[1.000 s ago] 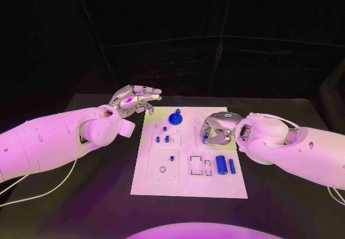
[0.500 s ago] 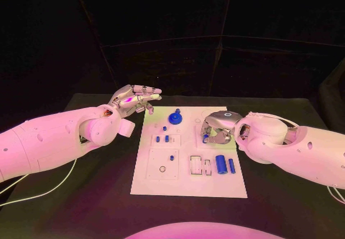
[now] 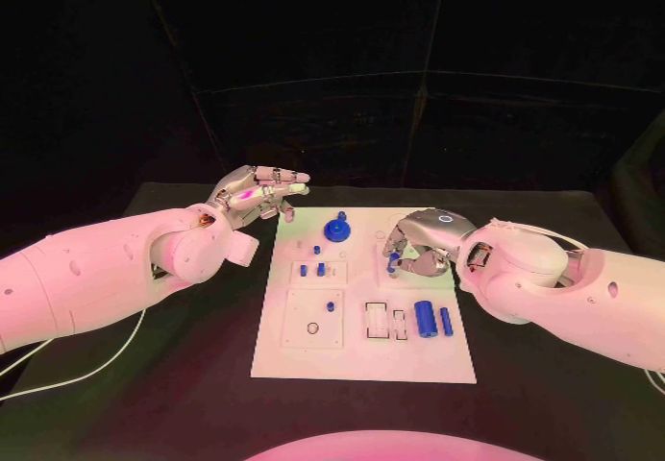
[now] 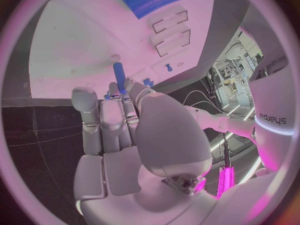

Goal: Assemble the parts on the task board

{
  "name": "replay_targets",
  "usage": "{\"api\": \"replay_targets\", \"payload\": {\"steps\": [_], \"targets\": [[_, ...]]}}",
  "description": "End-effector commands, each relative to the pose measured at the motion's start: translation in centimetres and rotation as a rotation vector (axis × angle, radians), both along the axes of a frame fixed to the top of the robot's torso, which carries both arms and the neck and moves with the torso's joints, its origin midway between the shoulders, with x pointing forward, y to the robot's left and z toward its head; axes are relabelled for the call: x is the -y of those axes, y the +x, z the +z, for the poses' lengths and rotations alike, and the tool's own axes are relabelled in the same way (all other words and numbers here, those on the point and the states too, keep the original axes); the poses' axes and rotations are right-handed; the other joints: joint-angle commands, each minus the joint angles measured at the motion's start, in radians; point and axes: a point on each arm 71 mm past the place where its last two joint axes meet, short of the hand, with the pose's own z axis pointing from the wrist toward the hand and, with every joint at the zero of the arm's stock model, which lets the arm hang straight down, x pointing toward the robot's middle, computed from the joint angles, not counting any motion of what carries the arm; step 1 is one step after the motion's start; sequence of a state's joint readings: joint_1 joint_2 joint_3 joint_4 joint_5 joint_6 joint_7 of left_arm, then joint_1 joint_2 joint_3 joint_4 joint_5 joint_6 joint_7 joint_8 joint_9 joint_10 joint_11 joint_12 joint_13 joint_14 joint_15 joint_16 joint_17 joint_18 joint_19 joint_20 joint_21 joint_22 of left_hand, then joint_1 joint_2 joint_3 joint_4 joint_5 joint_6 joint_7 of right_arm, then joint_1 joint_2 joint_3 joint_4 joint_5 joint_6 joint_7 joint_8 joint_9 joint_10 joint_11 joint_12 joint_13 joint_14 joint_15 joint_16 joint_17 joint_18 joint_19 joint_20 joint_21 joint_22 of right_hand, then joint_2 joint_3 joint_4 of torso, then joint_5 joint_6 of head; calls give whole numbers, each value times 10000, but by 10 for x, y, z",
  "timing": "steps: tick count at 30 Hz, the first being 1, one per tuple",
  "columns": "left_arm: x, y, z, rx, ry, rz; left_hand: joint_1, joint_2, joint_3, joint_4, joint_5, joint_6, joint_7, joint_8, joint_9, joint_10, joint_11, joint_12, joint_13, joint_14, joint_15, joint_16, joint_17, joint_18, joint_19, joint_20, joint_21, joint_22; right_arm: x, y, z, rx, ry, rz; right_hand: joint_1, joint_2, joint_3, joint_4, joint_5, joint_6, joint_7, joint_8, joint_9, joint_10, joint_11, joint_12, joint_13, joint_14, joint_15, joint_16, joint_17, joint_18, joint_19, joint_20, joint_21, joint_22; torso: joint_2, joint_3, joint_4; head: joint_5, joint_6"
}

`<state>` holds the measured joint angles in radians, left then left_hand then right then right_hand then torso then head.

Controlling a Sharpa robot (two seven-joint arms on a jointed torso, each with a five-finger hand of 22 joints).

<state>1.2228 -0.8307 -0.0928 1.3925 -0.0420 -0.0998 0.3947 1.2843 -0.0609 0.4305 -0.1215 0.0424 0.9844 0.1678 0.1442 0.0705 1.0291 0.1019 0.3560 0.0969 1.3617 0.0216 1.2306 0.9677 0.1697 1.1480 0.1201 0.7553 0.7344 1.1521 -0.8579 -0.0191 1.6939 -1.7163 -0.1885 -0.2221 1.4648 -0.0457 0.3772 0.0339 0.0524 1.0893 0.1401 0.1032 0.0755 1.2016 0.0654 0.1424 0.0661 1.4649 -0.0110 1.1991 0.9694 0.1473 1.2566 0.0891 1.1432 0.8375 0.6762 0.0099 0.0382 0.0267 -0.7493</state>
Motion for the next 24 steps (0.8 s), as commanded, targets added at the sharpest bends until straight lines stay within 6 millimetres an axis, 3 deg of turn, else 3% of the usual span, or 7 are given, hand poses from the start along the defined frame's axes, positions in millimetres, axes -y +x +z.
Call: {"api": "replay_targets", "payload": {"steps": [1,6,14,24], "targets": [[0,0,1,12,-81,-77,-69,1,-47,-5,63,-39,57,58,-14,-78,12,45,-14,-75,-24,-24,-10,135,-33,3,-32,-9,0,-6,11,411,878,-26,21,-93,94,-1,18,61,26,-56,-18,40,44,-57,-2,206,-49,62,27,-136,73,-13,68,32,8,0,8,5,25],[0,1,1,11,-77,-70,-69,1,-47,-5,63,-39,57,58,-14,-78,12,45,-14,-75,-24,-24,-10,135,-33,3,-32,-9,-9,-19,19,326,1294,386,22,-128,162,-31,23,55,39,-82,-28,36,57,-110,-3,203,-40,83,39,-137,65,-10,86,43,13,1,-2,26,27],[2,1,1,16,-97,-115,-69,1,-47,-5,63,-39,57,58,-14,-78,12,45,-14,-75,-24,-24,-10,135,-33,3,-32,-9,-46,-36,26,-108,2053,1635,28,-142,231,-58,28,50,53,-104,-36,33,69,-156,-4,201,-32,108,63,-139,60,-5,106,61,8,-16,18,85,2],[5,1,1,23,-115,-150,-69,1,-47,-5,63,-39,57,58,-14,-78,12,45,-14,-75,-24,-24,-10,135,-33,3,-32,-9,-80,-49,17,-671,2583,2842,29,-171,297,-92,41,31,72,-135,-47,22,86,-210,-4,200,-20,139,91,-142,56,4,131,87,12,-17,7,377,-143]]}}
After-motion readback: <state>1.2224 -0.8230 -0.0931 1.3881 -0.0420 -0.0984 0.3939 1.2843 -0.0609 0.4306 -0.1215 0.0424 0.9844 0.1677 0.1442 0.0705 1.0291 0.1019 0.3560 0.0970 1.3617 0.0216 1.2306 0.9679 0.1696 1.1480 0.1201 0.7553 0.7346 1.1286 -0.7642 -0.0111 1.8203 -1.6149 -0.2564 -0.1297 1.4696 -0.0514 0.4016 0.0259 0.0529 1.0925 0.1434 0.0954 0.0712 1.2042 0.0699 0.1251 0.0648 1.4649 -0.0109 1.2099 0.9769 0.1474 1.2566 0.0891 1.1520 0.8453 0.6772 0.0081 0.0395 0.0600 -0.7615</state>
